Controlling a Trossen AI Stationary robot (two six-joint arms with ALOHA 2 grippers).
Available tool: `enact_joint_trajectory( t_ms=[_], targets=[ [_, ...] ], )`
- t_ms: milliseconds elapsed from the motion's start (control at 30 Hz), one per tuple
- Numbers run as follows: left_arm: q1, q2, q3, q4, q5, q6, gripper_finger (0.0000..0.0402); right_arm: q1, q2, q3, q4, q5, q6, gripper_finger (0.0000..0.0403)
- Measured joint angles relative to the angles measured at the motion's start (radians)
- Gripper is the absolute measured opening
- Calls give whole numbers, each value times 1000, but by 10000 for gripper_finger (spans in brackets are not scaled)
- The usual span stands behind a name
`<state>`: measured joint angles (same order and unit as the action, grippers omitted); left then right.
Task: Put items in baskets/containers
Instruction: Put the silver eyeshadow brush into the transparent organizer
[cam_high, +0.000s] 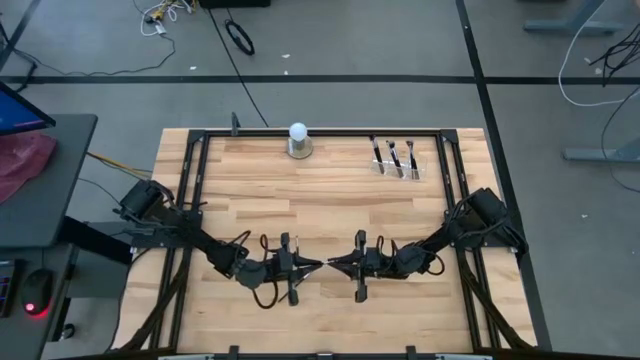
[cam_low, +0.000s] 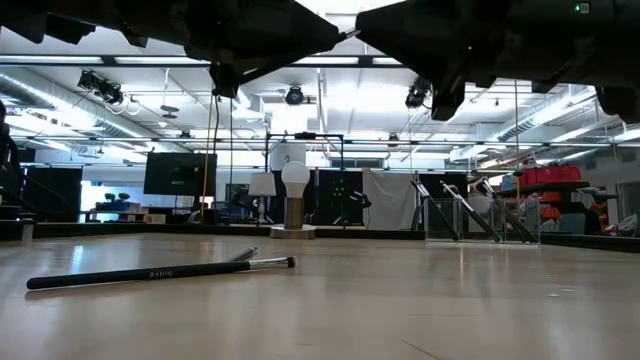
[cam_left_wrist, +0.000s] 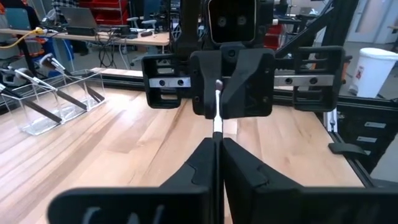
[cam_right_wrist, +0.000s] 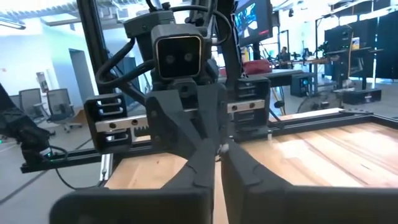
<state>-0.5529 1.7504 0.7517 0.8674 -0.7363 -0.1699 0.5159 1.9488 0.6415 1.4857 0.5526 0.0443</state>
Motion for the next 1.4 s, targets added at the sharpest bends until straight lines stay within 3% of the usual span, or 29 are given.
enact_joint_trajectory(
  t_ms=[200, 300, 400, 533, 733, 867, 1033, 1167, 1267, 1400],
  targets=[
    [5, 0, 0, -9, -3, -2, 55, 0, 0, 0, -2, 5, -2, 10],
    [7, -1, 1, -35, -4, -7, 89, 0, -12, -3, -25, 34, -18, 5],
    [9, -2, 2, -79, -11, -16, 135, 7, -100, -28, -155, 110, -15, 4],
    [12, -2, 2, -151, -2, -79, 198, 2, -352, -47, -601, 221, 69, 2],
    [14, 9, 3, -186, -3, -134, 252, -74, -787, 50, -1502, 286, 326, 1],
    [17, 30, 1, -185, -8, -148, 258, -222, -943, 192, -2012, 245, 464, 1],
    [39, 62, 1, -183, -11, -206, 250, -514, -967, 363, -2372, 129, 461, 0],
    [57, 94, 1, -165, -11, -242, 245, -791, -944, 408, -2439, -17, 320, 0],
    [60, 109, 1, -160, -6, -246, 243, -979, -918, 408, -2461, -189, 232, 0],
    [59, 115, 1, -144, -3, -245, 243, -1147, -876, 407, -2502, -240, 159, 0]
  ],
)
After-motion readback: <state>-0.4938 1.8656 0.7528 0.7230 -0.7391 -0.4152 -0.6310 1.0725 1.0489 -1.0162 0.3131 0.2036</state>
